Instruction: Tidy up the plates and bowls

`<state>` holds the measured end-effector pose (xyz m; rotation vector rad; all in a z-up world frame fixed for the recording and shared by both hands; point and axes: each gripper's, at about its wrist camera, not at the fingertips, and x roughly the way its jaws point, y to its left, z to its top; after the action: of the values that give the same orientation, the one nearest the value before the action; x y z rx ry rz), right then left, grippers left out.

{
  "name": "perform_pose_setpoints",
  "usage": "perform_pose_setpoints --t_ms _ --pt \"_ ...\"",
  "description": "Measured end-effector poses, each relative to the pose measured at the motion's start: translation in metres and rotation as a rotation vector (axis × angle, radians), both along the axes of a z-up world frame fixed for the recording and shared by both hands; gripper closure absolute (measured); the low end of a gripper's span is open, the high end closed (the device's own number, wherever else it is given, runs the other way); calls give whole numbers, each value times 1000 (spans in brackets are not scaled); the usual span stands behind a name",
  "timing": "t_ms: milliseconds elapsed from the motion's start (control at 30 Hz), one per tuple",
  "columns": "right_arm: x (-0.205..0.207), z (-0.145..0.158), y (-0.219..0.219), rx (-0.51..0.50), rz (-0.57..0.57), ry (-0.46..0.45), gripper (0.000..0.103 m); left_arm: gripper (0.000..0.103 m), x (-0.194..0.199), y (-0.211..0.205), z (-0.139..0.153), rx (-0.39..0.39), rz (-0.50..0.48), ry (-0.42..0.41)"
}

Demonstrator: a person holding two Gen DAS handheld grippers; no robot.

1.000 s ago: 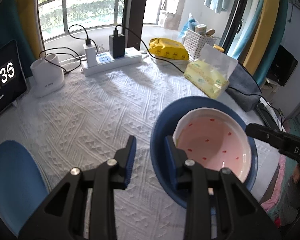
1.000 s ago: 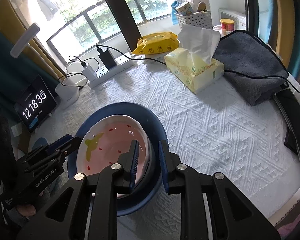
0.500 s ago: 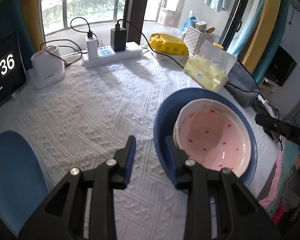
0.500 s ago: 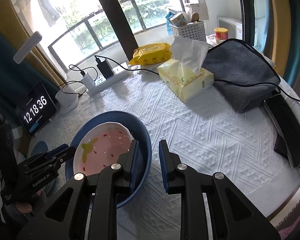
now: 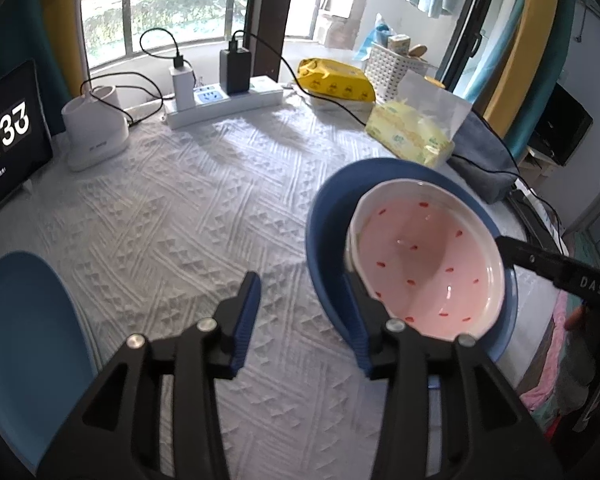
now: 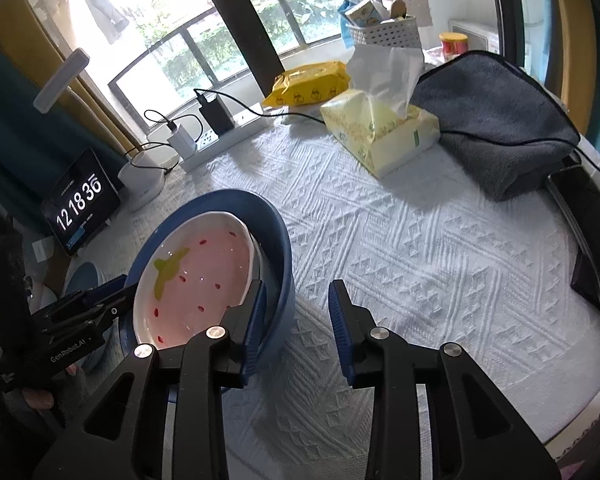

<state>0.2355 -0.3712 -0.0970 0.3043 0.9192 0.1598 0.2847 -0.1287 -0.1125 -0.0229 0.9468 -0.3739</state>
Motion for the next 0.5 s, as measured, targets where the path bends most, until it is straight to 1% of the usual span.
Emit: perform_pose_setpoints --t_ms 167,500 --pt "2 -4 2 -3 6 19 69 60 1 -2 -1 10 7 20" --pt "7 -10 14 -72 -52 35 69 60 6 -2 -3 12 27 36"
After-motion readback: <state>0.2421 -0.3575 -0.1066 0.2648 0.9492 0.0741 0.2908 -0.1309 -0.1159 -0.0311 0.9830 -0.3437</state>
